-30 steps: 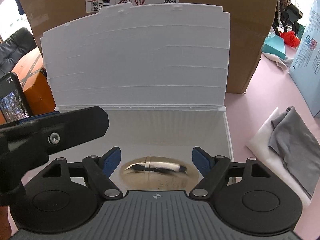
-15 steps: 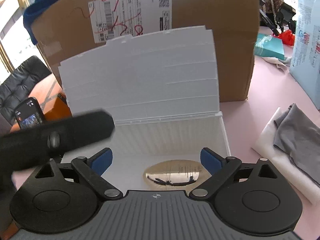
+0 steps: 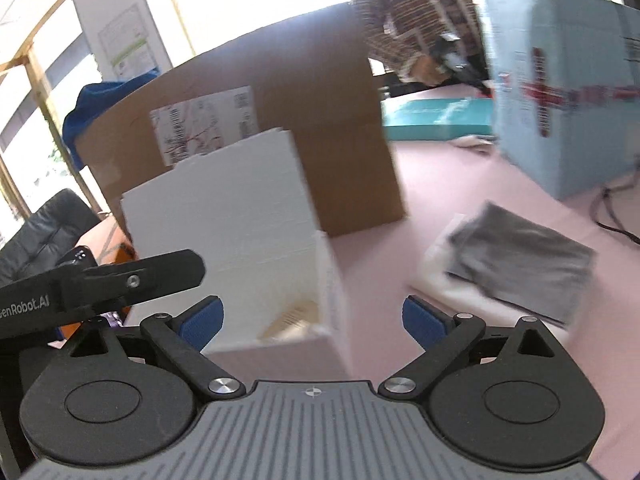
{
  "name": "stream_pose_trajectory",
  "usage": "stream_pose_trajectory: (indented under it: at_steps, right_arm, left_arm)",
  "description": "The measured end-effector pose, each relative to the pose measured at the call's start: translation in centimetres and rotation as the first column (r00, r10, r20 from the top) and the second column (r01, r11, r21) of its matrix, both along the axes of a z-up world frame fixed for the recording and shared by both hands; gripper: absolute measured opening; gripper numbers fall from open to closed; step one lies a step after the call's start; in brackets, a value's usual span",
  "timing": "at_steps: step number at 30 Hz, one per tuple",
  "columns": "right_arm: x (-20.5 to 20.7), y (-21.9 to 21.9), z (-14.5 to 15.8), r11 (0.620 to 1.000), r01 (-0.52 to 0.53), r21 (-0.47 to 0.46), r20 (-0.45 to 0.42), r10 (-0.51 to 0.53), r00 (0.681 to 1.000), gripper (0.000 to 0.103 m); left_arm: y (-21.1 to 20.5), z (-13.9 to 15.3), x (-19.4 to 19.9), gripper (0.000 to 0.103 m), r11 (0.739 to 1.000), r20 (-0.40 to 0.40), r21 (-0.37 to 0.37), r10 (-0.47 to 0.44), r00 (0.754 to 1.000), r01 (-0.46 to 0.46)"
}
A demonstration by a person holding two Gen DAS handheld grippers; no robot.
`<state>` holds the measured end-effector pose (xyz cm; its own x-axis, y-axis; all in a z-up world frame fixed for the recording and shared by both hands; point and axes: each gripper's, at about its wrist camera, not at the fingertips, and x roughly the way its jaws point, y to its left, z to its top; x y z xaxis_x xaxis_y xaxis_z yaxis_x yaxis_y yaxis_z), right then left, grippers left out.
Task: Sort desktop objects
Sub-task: 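Move both tools back toward the grey cloth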
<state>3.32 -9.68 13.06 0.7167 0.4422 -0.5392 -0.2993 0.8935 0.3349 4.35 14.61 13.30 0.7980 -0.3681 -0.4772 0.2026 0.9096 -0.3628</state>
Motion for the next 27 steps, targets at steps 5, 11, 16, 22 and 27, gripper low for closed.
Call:
stream_pose_trajectory:
  at_steps: [5, 11, 16, 22, 27]
  right_arm:
    - [-3.3, -6.6, 0.0, 0.996, 0.074, 0.055, 0.054, -0.077, 0.996, 0.101]
    - [-4.4, -14.1, -1.2, 0.956, 0.260, 0.139, 0.067, -0.271, 0.960, 0.103]
    - [-4.2, -18.4, -3.0, 0.914, 0.319, 0.252, 0.005, -0.331, 0.944, 0.103]
    - [-0.1, -20.9, -4.6, 0.825, 0.493, 0.274, -0.112, -0.482, 0.869, 0.103]
    - [6.6, -21.1, -7.7, 0.780, 0.545, 0.309, -0.182, -0.514, 0.838, 0.103]
  left_arm:
    - [-2.9, 0.3, -1.4, 0.103, 0.998, 0.038, 0.036, -0.058, 0.998, 0.057]
    - [-8.0, 1.4, -0.1, 0.103, 0.997, 0.067, 0.070, -0.047, 0.997, 0.042]
    - [-13.9, 1.2, 3.4, 0.103, 0.994, 0.004, -0.018, -0.110, 0.994, 0.110]
    - [-19.1, -1.2, 8.2, 0.103, 0.988, -0.068, -0.113, -0.109, 0.992, 0.101]
    - [-20.8, -3.9, 11.8, 0.103, 0.991, -0.091, -0.050, -0.130, 0.987, 0.126]
